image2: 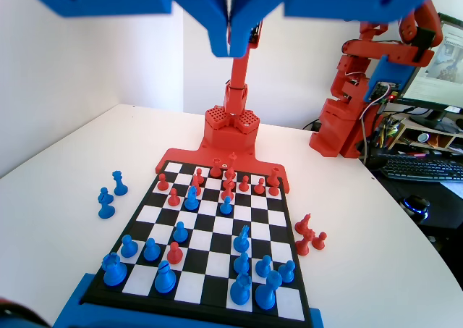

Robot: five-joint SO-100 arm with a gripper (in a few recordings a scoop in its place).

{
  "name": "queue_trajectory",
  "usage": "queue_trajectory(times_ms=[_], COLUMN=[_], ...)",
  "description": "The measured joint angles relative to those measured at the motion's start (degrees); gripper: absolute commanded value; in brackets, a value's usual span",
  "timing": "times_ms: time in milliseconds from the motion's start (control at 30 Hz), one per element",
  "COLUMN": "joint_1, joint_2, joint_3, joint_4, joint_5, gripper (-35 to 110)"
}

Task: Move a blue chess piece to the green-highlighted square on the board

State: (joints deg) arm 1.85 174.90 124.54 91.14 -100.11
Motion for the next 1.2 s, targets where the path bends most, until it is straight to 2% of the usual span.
queue_trajectory(times_ms=[1200], joint_1=[-1.5], joint_2=[0.0], joint_3=[0.0], joint_4=[-0.3], joint_5=[-0.6], gripper=[1])
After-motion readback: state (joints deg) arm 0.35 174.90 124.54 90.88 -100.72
